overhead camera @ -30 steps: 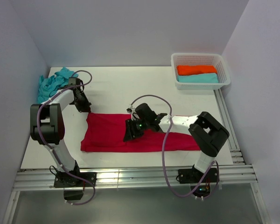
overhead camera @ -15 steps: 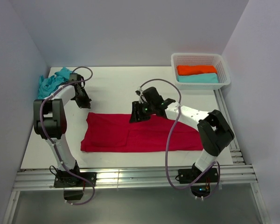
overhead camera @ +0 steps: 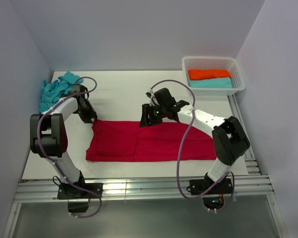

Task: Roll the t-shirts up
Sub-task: Fold the tshirt

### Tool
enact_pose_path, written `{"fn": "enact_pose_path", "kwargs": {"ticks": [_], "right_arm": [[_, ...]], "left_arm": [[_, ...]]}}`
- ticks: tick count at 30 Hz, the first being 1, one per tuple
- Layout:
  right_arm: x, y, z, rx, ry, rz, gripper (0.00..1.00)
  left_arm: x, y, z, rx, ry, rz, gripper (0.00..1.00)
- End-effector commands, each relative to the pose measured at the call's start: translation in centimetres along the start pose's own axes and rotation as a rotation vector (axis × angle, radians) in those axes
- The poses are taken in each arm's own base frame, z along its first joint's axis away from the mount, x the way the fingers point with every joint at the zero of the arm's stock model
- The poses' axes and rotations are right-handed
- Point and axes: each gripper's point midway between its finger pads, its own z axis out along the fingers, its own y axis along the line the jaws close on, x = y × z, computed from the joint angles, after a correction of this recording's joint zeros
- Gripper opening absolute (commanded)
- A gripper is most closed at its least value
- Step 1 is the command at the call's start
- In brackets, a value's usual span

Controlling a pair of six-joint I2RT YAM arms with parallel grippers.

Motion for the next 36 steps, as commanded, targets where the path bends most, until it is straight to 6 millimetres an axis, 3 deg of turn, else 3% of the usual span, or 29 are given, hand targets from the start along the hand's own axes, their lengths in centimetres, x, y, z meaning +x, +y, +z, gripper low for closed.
{"fn": "enact_pose_path", "kwargs": {"ticks": [1,11,15,20,26,32,35,36], "right_arm": [[-1.0,0.8,-0.6,-0.031,-0.025,-0.031,0.55],[-0.4,0.4,-1.3,-0.038,-0.02,-0.034,0.55],[-0.5,0.4,-1.7,-0.036,-0.024,-0.037,0.55],[-0.7,-0.1,-2.5,-0.029,-0.037,-0.023,0.55],[-1.0,-1.3,-3.8,-0.02,-0.074,0.023,0.54],[-0.9,-2.5,-4.8,0.021,-0.092,0.052,0.54],[-1.1,-2.8,-5.4,0.031,-0.105,0.072,0.54],[-1.2,-2.9,-5.5,0.029,-0.109,0.077,0.55]], "left_arm": [[0.0,-0.6,-0.9,0.036,-0.025,-0.031,0.36],[-0.4,-1.0,0.9,0.04,-0.025,-0.076,0.38],[-0.4,-0.6,2.0,0.016,-0.019,-0.083,0.0],[-0.2,-0.1,3.0,-0.015,-0.024,-0.078,0.0],[-3.4,-1.3,4.1,-0.013,-0.072,-0.042,0.0],[-8.5,-6.8,7.4,0.114,-0.117,0.019,0.0],[-12.2,-13.2,8.3,0.206,-0.187,0.108,0.0],[-12.2,-15.7,8.2,0.236,-0.205,0.142,0.0]]}}
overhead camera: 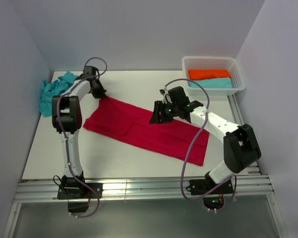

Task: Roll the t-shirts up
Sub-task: Fold the tshirt

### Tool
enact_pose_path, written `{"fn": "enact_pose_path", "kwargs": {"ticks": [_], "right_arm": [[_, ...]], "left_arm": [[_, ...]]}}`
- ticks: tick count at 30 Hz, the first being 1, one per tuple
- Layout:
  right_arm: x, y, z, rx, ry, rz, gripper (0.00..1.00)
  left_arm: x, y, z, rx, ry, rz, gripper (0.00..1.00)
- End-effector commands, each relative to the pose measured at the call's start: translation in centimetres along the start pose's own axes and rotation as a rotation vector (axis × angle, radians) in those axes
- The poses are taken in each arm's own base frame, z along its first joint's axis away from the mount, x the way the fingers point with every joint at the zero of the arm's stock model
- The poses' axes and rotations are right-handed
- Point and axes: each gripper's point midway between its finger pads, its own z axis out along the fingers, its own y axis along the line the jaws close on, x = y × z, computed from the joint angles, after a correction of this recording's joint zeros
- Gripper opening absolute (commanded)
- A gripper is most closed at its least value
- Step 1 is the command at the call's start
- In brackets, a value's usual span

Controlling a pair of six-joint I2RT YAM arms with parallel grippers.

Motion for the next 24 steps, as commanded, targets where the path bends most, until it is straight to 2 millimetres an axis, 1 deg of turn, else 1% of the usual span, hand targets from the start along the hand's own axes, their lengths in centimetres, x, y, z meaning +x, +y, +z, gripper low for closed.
{"fn": "enact_pose_path", "kwargs": {"ticks": [1,2,3,5,6,7,8,9,10,11,12,13,14,15,16,17,18,19,20,21,22,23,24], "right_arm": [[-0.8,0.2,-1.3,-0.004,-0.041,0.015,0.55],[-1.0,0.1,-1.5,-0.004,-0.047,0.026,0.55],[-1.1,0.0,-1.6,-0.005,-0.05,0.031,0.55],[-1.3,-0.1,-1.6,-0.008,-0.05,0.04,0.55],[-1.5,-0.2,-1.6,-0.009,-0.053,0.04,0.55],[-1.6,-0.4,-1.5,-0.004,-0.049,0.044,0.56],[-1.7,-0.5,-1.5,-0.002,-0.049,0.042,0.56],[-1.9,-0.6,-1.6,0.006,-0.053,0.043,0.56],[-2.1,-0.9,-1.6,0.015,-0.055,0.044,0.56],[-2.3,-1.2,-1.7,0.028,-0.057,0.049,0.56],[-2.4,-1.4,-1.8,0.036,-0.059,0.054,0.56],[-2.6,-2.0,-2.0,0.049,-0.067,0.064,0.56],[-2.8,-2.5,-2.2,0.064,-0.079,0.07,0.56],[-2.7,-3.1,-2.5,0.089,-0.083,0.085,0.56],[-3.1,-4.5,-2.9,0.146,-0.105,0.107,0.56],[-3.1,-5.3,-3.1,0.184,-0.109,0.123,0.56],[-2.4,-6.5,-3.5,0.238,-0.091,0.15,0.56],[-2.3,-7.7,-4.1,0.297,-0.103,0.176,0.55],[-2.4,-9.4,-5.0,0.369,-0.127,0.201,0.55],[-1.3,-10.9,-5.6,0.424,-0.119,0.238,0.56],[-1.1,-11.5,-6.6,0.458,-0.149,0.278,0.55],[-0.9,-13.5,-7.9,0.517,-0.181,0.332,0.55],[0.5,-14.8,-8.3,0.549,-0.171,0.376,0.55]], "left_arm": [[-2.2,-7.6,2.2,0.133,-0.099,0.132,0.0],[-3.9,-10.1,2.0,0.178,-0.141,0.15,0.0],[-4.0,-12.2,1.8,0.214,-0.151,0.165,0.0],[-5.4,-14.4,1.2,0.271,-0.183,0.168,0.01],[-7.0,-15.4,0.5,0.3,-0.216,0.159,0.31],[-7.6,-15.6,0.0,0.308,-0.227,0.142,0.46],[-8.7,-15.1,-1.1,0.311,-0.246,0.125,0.81],[-9.3,-15.0,-2.0,0.324,-0.267,0.115,0.88],[-9.8,-14.4,-2.9,0.317,-0.284,0.106,0.88],[-9.7,-13.3,-4.7,0.301,-0.293,0.098,0.89],[-10.3,-12.0,-5.8,0.282,-0.313,0.085,0.89],[-10.6,-11.5,-7.0,0.278,-0.339,0.093,0.89],[-10.6,-10.0,-9.0,0.252,-0.355,0.083,0.89],[-10.5,-9.2,-10.0,0.236,-0.361,0.084,0.89],[-9.9,-8.2,-10.7,0.204,-0.348,0.076,0.89],[-9.2,-6.8,-12.1,0.16,-0.35,0.062,0.88],[-8.4,-5.9,-12.6,0.131,-0.335,0.044,0.88],[-7.5,-5.2,-12.9,0.11,-0.318,0.029,0.87],[-5.2,-3.8,-13.3,0.087,-0.279,0.015,0.86],[-4.0,-3.2,-13.4,0.082,-0.262,-0.016,0.86],[-2.7,-2.6,-13.3,0.081,-0.243,-0.034,0.86],[-0.3,-1.4,-13.0,0.078,-0.21,-0.054,0.86],[0.9,-1.1,-12.7,0.091,-0.19,-0.086,0.86]]}}
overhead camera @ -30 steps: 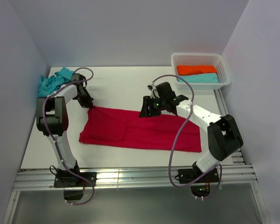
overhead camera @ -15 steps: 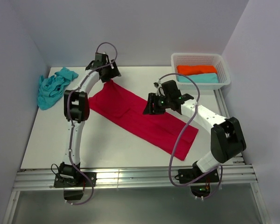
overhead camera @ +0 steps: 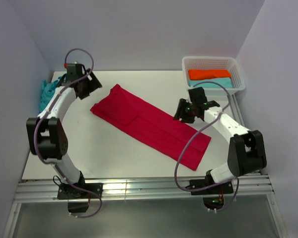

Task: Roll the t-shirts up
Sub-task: Fold the tshirt

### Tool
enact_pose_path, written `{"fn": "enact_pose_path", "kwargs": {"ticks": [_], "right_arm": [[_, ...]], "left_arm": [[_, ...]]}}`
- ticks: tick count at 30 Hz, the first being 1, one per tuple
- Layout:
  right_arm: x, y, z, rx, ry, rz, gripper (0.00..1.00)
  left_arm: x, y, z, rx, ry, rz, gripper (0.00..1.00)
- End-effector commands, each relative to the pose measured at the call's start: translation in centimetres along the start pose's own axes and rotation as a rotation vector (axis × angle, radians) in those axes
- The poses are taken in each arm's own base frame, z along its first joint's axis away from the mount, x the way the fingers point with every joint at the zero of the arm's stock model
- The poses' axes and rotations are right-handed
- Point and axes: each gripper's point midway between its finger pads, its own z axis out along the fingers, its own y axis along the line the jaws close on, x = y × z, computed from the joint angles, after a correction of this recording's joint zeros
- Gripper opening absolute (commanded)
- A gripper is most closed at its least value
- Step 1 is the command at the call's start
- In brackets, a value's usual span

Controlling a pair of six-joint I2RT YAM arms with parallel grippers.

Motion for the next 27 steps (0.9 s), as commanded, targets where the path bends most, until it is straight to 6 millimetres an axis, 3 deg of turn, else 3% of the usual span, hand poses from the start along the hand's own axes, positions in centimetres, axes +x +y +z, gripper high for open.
{"fn": "enact_pose_path", "kwargs": {"ticks": [1,2,5,9,15,22,27], "right_arm": [[0.0,-6.3,-2.8,0.207,-0.087,0.163,0.54],[0.3,-9.2,-3.4,0.286,-0.105,0.227,0.54],[0.8,-12.5,-4.7,0.379,-0.136,0.305,0.54],[1.6,-15.6,-5.9,0.48,-0.142,0.384,0.54],[4.0,-17.1,-4.6,0.535,-0.067,0.437,0.5],[6.7,-18.4,-4.4,0.605,-0.037,0.504,0.46],[8.7,-19.0,-3.9,0.628,0.003,0.534,0.33]], "left_arm": [[6.2,1.7,-0.2,-0.023,0.116,-0.073,0.86],[8.5,3.0,-0.1,-0.031,0.147,-0.092,0.86],[11.5,4.4,0.3,-0.031,0.181,-0.138,0.86],[12.4,5.1,0.8,-0.025,0.162,-0.172,0.86],[13.2,5.5,3.1,-0.047,0.191,-0.186,0.85],[12.6,5.5,5.0,-0.063,0.182,-0.192,0.83],[12.7,5.7,6.5,-0.088,0.195,-0.198,0.79]]}}
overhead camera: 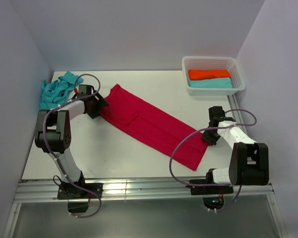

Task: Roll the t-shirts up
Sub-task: Fold the tshirt

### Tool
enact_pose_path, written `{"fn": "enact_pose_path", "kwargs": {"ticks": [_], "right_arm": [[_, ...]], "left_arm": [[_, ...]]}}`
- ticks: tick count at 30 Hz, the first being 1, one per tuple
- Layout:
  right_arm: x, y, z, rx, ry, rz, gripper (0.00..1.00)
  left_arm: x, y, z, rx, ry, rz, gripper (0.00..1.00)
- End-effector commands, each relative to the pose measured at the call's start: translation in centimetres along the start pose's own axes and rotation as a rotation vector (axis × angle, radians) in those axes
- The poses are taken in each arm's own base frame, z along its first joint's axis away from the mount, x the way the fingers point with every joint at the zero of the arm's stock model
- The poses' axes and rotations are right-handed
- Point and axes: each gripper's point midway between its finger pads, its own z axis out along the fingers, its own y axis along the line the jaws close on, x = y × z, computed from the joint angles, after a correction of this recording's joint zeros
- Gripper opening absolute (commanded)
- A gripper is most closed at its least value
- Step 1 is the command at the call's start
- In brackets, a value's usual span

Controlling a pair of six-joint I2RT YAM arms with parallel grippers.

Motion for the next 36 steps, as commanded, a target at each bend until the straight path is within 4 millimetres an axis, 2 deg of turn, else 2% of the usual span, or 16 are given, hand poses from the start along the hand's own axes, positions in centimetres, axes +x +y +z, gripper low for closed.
{"fn": "enact_pose_path", "kwargs": {"ticks": [1,7,8,13,14,16,21,23,26,27,29,30,32,33,34,36], "right_arm": [[0.7,-1.1,0.6,0.047,0.006,0.04,0.32],[1.8,-1.6,0.8,0.055,0.022,0.048,0.24],[2.0,-1.6,0.8,0.056,0.025,0.045,0.19],[3.5,-1.0,0.7,0.043,0.066,0.033,0.09],[5.1,0.3,0.1,0.017,0.092,-0.023,0.07],[5.8,0.8,-0.1,0.012,0.103,-0.03,0.07],[10.8,3.8,-1.9,-0.042,0.19,-0.173,0.04],[12.1,4.8,-2.8,-0.065,0.207,-0.204,0.04],[15.1,6.6,-4.5,-0.118,0.25,-0.287,0.04],[16.9,7.0,-5.3,-0.129,0.28,-0.34,0.04],[18.5,8.4,-6.7,-0.164,0.296,-0.406,0.04],[20.4,8.4,-7.1,-0.159,0.317,-0.486,0.05],[22.1,9.3,-8.5,-0.18,0.343,-0.576,0.06],[22.8,9.2,-8.4,-0.163,0.356,-0.621,0.08],[24.6,9.1,-9.3,-0.189,0.398,-0.685,0.1],[25.6,9.5,-10.6,-0.243,0.401,-0.727,0.21]], "left_arm": [[-0.4,0.4,2.0,-0.036,0.003,-0.009,0.78],[-1.4,0.0,4.6,-0.054,0.01,-0.003,0.77],[-1.6,-0.1,4.9,-0.056,0.01,-0.001,0.77],[-3.0,-1.3,7.1,-0.054,0.013,0.011,0.76],[-3.7,-2.0,8.2,-0.052,0.018,0.029,0.76],[-4.5,-2.7,8.9,-0.043,0.009,0.033,0.76],[-6.2,-4.6,10.4,-0.001,-0.009,0.052,0.77],[-7.5,-5.9,11.3,0.023,-0.03,0.065,0.77],[-9.0,-7.9,12.3,0.08,-0.042,0.09,0.77],[-9.3,-8.5,12.4,0.099,-0.047,0.097,0.77],[-10.0,-10.0,12.9,0.149,-0.048,0.117,0.77],[-10.2,-10.2,13.0,0.153,-0.05,0.119,0.77],[-10.6,-11.3,13.1,0.194,-0.051,0.128,0.78],[-10.7,-11.5,13.1,0.201,-0.053,0.13,0.78],[-10.7,-11.8,13.0,0.218,-0.05,0.131,0.78],[-10.4,-12.0,12.8,0.228,-0.034,0.135,0.79]]}}
